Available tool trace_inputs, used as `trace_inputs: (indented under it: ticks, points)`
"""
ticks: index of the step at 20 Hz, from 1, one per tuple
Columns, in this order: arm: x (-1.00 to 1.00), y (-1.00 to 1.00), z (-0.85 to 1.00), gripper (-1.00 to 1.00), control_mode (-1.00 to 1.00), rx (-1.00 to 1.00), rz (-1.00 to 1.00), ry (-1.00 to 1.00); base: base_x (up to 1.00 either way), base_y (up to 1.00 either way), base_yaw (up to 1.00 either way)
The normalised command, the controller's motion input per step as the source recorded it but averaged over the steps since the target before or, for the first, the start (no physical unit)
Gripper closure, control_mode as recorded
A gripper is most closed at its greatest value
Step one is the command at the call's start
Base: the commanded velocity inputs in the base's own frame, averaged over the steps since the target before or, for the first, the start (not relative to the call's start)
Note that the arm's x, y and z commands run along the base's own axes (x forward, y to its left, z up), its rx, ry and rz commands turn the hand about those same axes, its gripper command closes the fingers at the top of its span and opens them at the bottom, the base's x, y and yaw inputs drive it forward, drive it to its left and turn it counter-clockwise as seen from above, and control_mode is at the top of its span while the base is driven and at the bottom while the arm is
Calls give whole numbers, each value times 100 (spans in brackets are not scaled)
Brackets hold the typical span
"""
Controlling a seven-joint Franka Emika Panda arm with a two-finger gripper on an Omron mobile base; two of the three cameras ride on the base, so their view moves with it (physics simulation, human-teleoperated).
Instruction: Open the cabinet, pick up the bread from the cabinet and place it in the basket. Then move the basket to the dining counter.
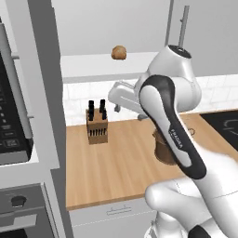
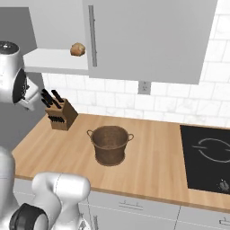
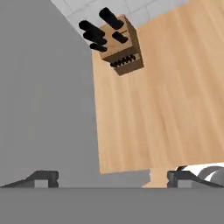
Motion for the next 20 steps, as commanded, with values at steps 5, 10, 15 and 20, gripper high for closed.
trace_inputs:
  ticks: [5,10,15,20]
  points:
    - [0,-37,16,-100,-100,-40,0,-56,0,0,0]
    - [0,-4,57,-100,-100,-26,-5,-42,0,0,0]
    - [0,-19,74,-100,-100,-2,-16,-31,0,0,0]
    - [19,-25,57,-100,-100,-6,-10,-7,0,0,0]
